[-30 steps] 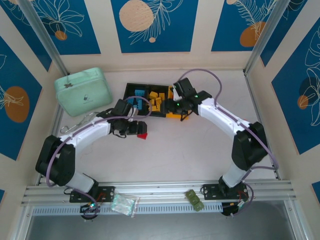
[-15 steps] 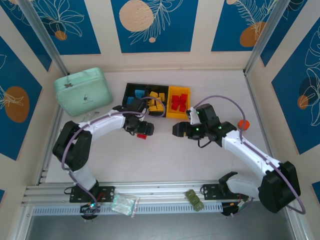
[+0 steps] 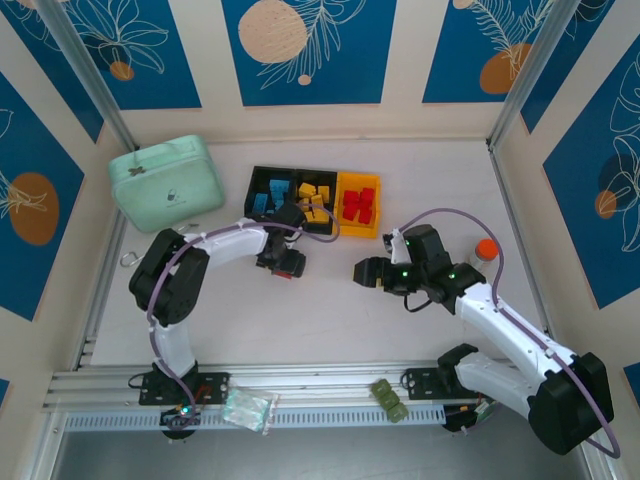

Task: Sort the legos into containers by color
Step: Pick up the lego from the center of the table, then place the lego in the container.

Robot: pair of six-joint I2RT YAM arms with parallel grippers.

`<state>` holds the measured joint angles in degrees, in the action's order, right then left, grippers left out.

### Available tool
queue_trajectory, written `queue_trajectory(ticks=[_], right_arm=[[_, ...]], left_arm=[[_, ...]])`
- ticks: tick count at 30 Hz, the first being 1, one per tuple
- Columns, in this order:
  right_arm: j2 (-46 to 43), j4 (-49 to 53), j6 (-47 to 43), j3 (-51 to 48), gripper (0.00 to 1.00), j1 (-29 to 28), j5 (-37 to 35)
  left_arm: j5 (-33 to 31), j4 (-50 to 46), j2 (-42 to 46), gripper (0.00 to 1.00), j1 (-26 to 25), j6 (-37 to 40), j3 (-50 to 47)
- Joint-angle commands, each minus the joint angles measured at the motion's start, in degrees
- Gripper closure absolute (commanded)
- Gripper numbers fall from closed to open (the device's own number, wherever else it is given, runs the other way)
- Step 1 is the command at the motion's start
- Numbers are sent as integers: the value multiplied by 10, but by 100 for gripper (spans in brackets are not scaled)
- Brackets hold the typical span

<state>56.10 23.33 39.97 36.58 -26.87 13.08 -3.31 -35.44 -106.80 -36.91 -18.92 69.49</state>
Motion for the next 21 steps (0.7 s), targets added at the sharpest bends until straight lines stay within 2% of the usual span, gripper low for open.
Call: queue_trajectory(ticks=[1,5,14,21], right_arm=[[-1,-7,11,-7,30,2,13],[-2,-9,15,-14,30,2,9],[-25,9,19,-17,30,9,-6],[-69,37,26,-31,30,49,-12]], left_arm=[[-6,-12,-3,43,-5,4,2],[1,-16,18,54,-5,7,6],[35,-38,56,55,-12,0,39],[57,-53,41,55,-25,-8,114]])
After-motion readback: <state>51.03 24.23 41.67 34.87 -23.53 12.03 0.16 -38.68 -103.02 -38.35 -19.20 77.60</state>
